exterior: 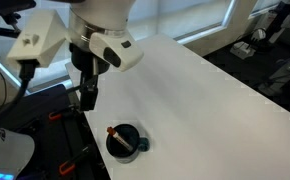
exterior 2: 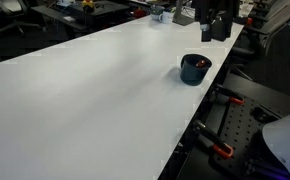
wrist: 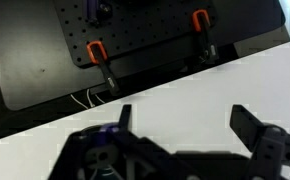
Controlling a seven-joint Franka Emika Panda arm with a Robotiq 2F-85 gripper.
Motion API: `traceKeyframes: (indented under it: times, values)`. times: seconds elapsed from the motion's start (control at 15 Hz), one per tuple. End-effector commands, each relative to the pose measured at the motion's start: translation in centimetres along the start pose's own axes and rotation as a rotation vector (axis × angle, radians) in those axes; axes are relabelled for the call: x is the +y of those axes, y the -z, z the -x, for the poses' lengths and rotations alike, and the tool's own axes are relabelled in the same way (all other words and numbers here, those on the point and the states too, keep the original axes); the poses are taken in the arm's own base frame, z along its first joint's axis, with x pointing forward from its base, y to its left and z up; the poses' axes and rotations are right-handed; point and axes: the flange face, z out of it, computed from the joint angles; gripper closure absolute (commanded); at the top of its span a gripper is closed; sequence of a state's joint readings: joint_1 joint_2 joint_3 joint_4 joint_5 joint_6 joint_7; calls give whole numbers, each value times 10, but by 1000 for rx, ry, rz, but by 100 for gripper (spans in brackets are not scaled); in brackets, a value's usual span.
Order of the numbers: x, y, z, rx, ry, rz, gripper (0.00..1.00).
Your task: Remove the marker from the mug and put it on the table
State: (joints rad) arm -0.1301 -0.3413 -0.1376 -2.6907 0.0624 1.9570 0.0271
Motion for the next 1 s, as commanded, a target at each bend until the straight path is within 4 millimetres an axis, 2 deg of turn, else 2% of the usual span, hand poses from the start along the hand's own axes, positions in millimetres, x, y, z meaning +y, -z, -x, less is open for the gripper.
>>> traceKeyframes:
  times: [0.0, 0.2, 0.53, 0.87, 0.93]
  values:
    - [0, 1, -1, 1, 0, 0, 0]
    - [1, -4, -6, -18, -7, -2, 0]
    - [10, -24, -18, -78, -35, -5, 0]
    - [31, -48, -23, -142, -92, -19, 0]
    - [23, -44, -17, -136, -67, -5, 0]
